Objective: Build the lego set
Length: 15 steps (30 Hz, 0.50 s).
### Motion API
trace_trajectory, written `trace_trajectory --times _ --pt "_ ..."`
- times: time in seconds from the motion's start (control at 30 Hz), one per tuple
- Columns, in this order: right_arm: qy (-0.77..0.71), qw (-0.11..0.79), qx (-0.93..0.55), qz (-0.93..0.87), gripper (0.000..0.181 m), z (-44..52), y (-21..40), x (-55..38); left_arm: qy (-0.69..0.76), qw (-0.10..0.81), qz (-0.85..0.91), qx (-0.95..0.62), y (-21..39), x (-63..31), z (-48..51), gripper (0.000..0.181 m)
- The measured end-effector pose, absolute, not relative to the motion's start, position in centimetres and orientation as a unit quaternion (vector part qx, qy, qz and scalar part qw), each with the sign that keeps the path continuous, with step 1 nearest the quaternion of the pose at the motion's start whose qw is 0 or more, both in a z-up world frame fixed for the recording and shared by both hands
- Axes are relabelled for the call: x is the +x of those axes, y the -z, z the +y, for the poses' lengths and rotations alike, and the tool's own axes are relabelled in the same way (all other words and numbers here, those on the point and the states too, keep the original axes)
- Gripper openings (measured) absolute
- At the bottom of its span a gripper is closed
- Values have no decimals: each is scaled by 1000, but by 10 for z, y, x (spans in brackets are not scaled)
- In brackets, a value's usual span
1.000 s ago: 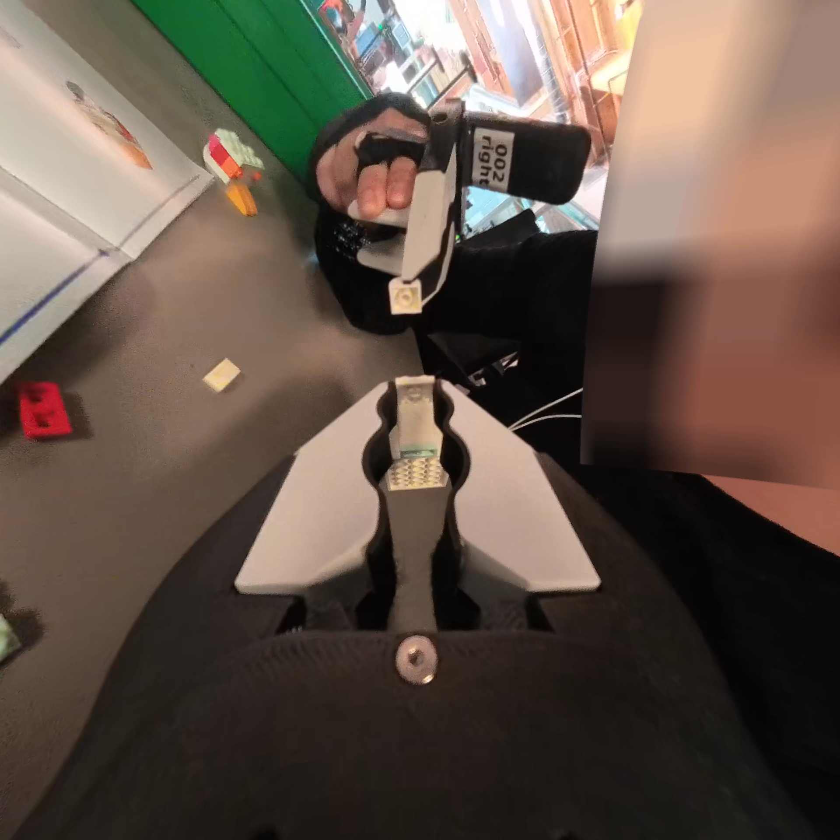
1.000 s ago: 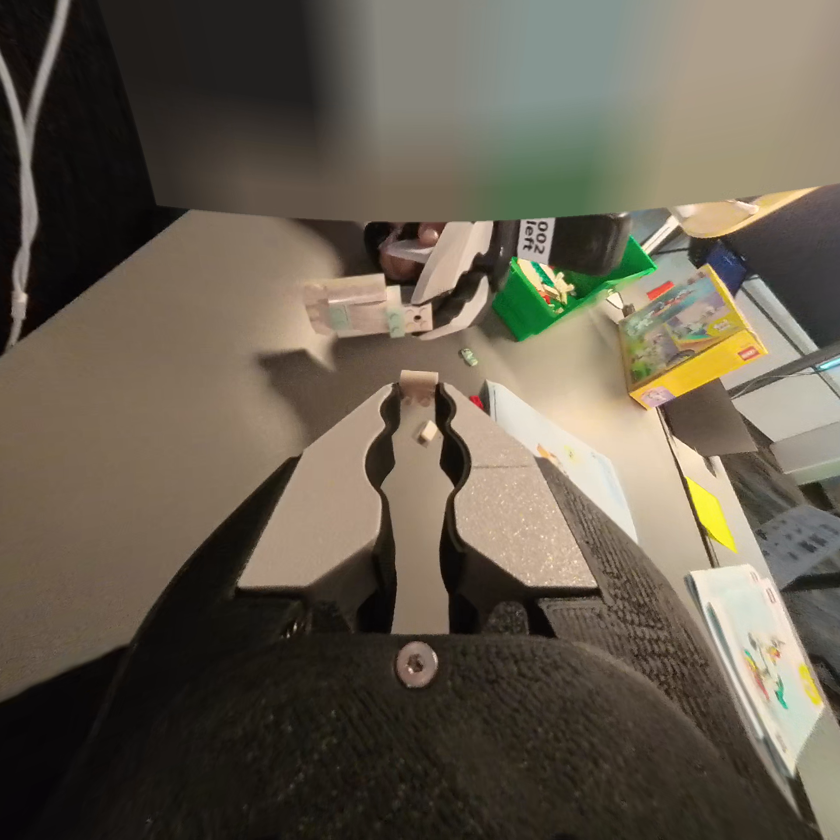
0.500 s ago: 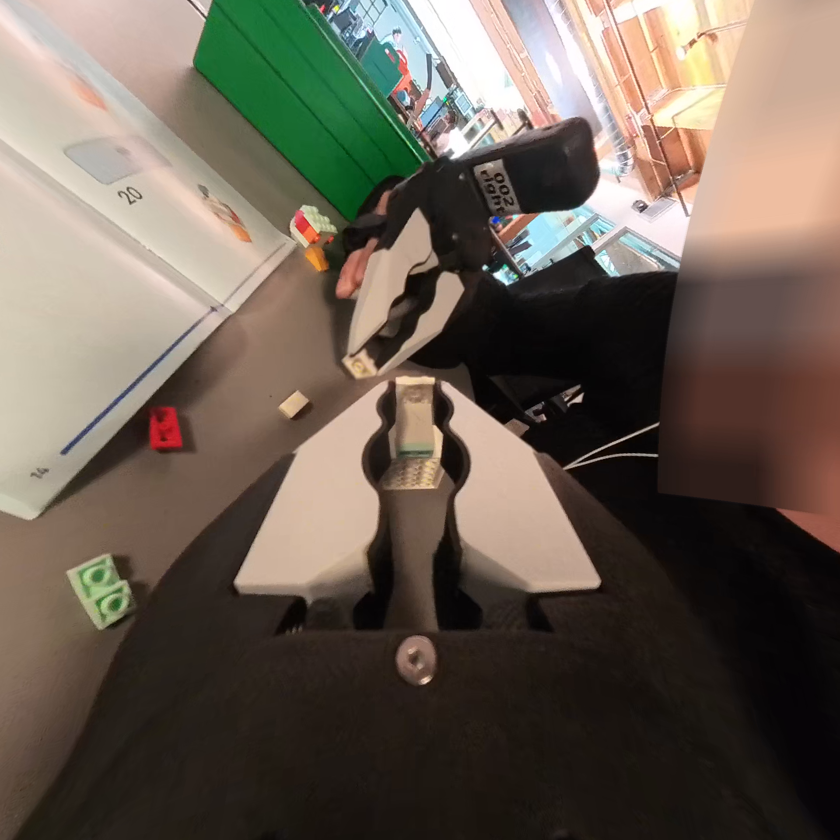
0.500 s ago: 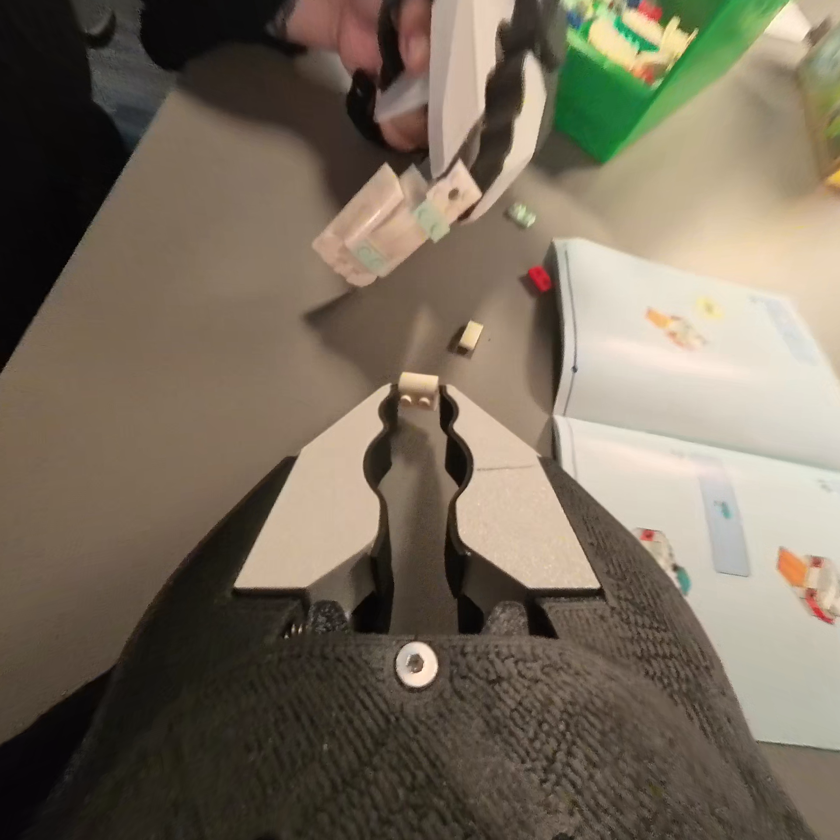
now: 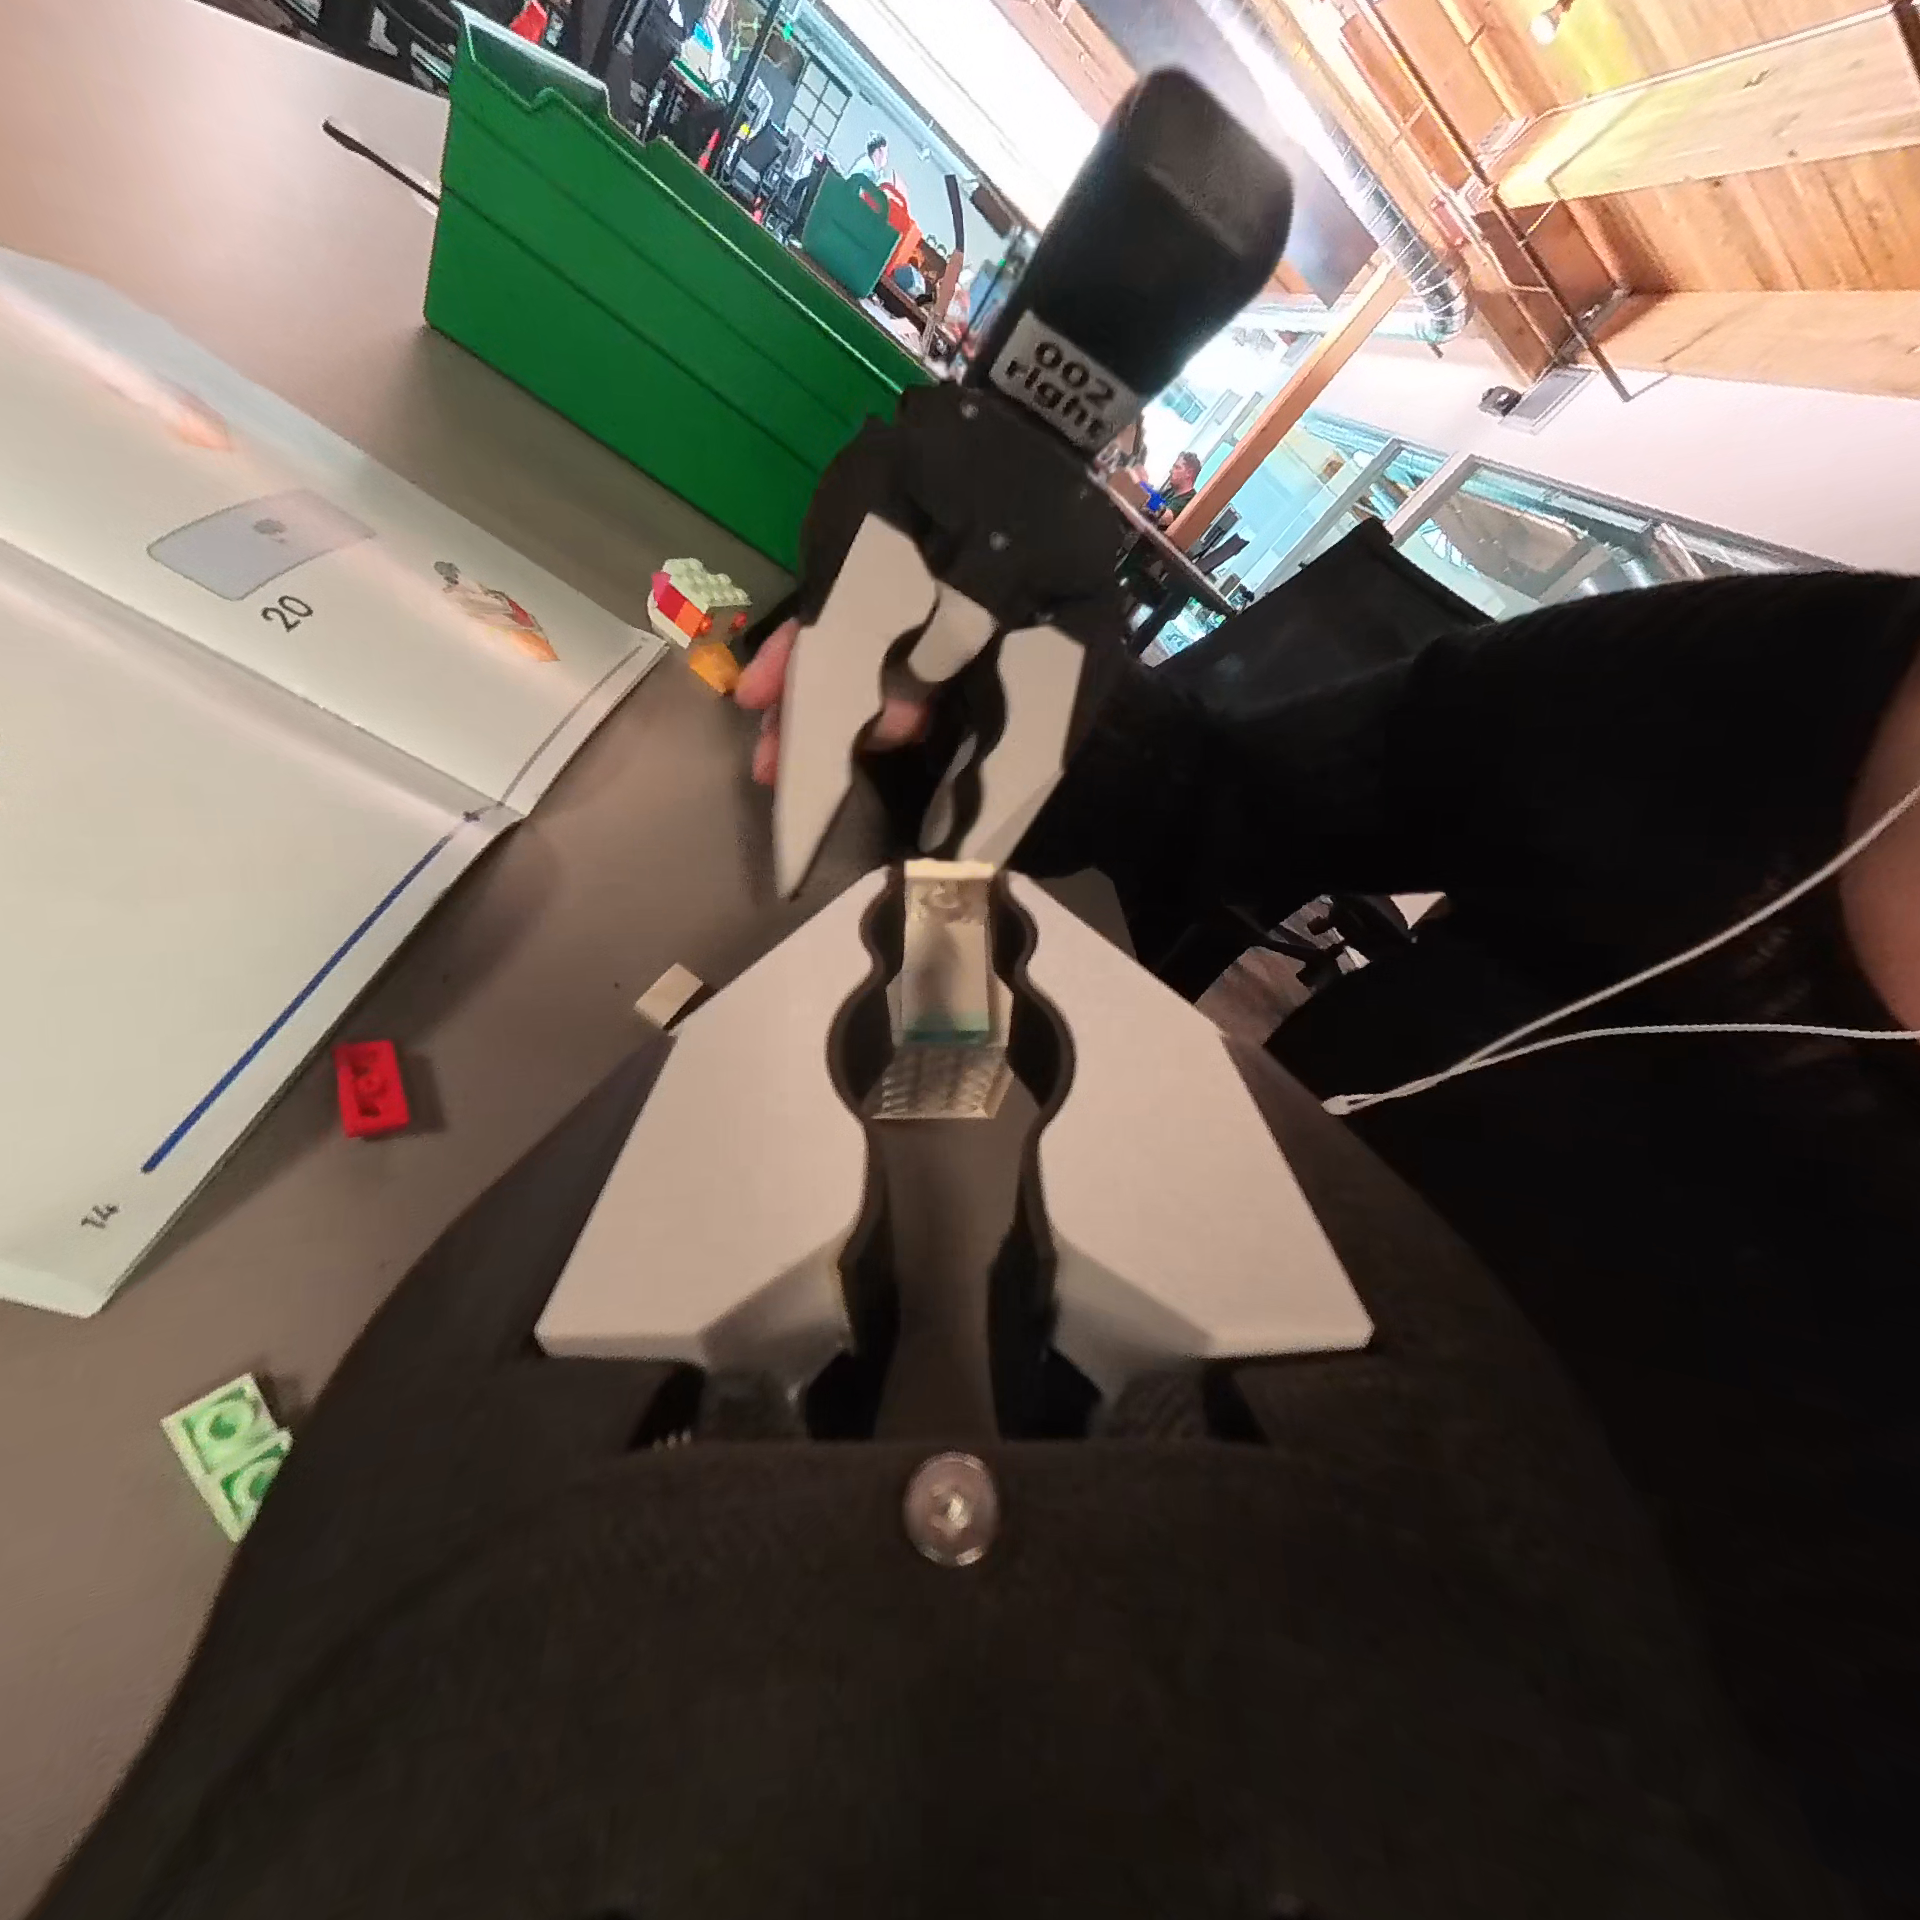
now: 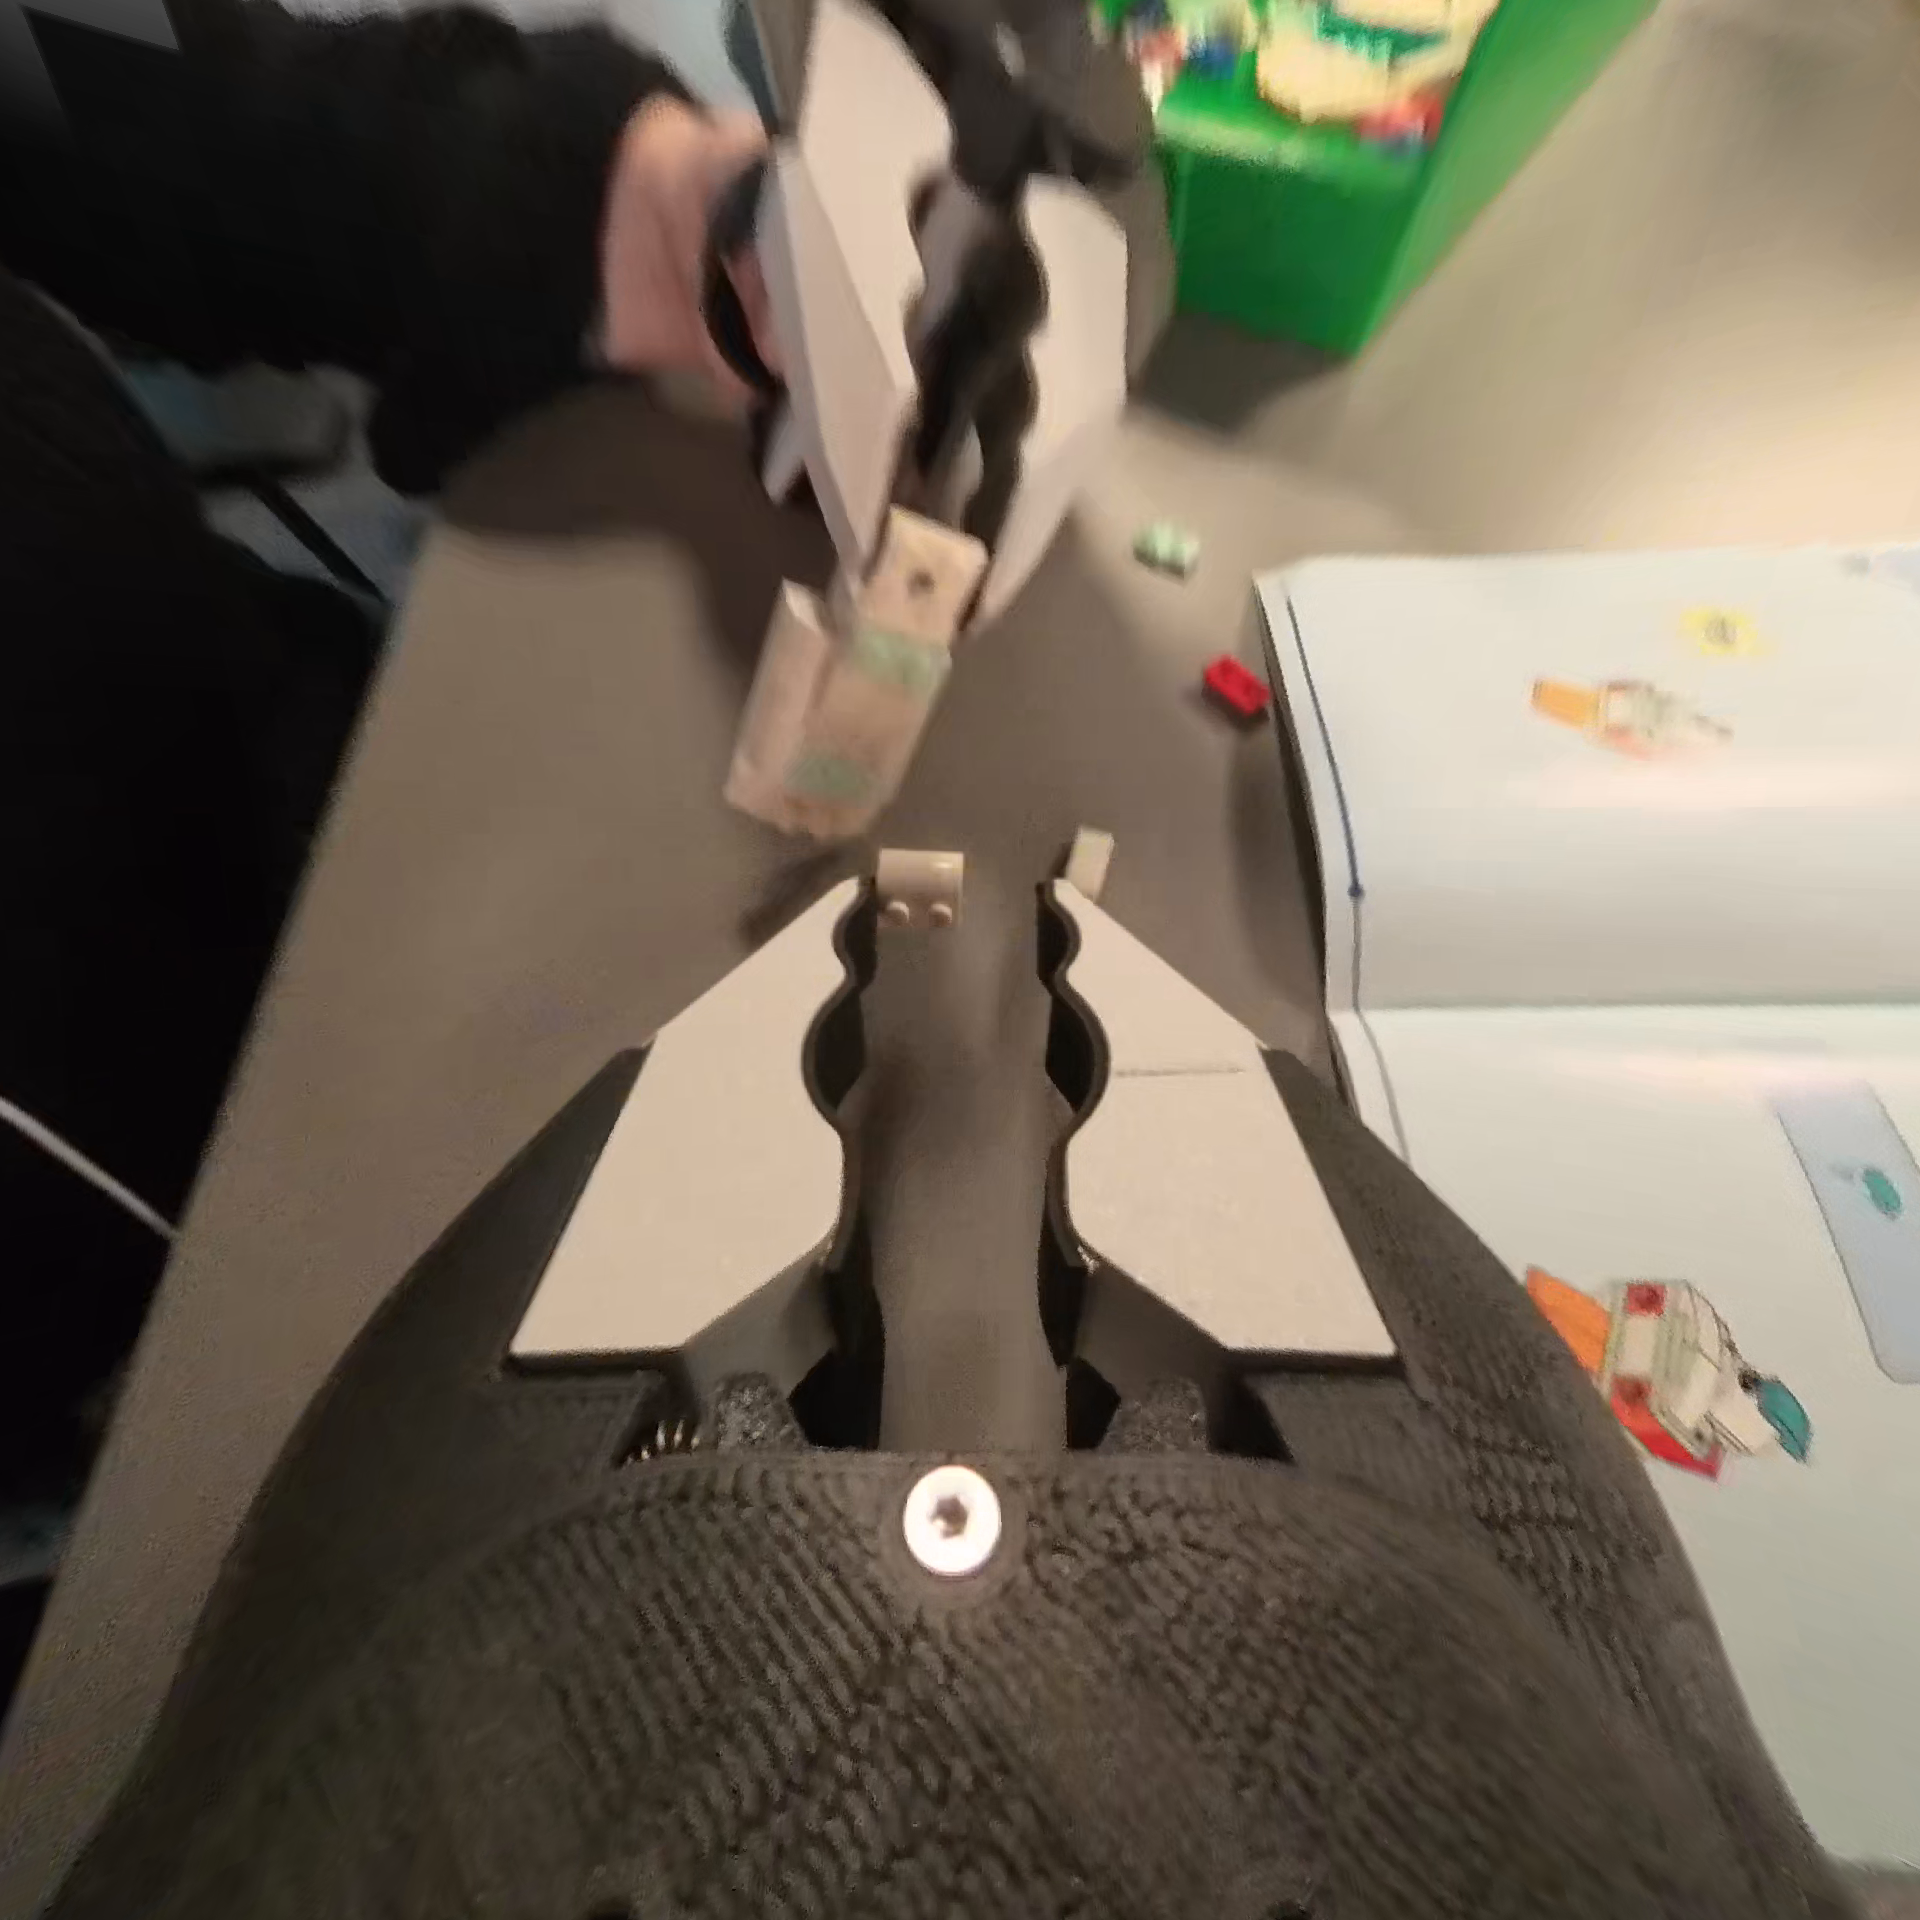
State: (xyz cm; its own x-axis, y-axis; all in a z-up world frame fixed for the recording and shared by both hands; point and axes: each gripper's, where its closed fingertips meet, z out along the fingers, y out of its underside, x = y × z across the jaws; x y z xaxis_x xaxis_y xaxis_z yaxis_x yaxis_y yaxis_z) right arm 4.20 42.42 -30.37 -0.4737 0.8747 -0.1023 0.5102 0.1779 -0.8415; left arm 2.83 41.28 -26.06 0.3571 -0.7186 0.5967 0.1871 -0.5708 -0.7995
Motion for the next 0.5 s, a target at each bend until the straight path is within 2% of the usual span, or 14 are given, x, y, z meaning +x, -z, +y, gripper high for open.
trace_trajectory --times 0.1,0.37,0.43,0.5 --pt "-397 198 -481 -756 31 432 322 47 527 422 192 -712 263 29 412 15" --pt "-329 219 -471 -789 57 449 332 60 493 433 207 -726 266 31 413 15" --pt "-381 238 -464 -764 48 443 314 54 490 436 209 -725 266 32 413 15" --pt "-480 228 -458 -712 33 425 286 45 486 444 214 -722 264 33 413 16"
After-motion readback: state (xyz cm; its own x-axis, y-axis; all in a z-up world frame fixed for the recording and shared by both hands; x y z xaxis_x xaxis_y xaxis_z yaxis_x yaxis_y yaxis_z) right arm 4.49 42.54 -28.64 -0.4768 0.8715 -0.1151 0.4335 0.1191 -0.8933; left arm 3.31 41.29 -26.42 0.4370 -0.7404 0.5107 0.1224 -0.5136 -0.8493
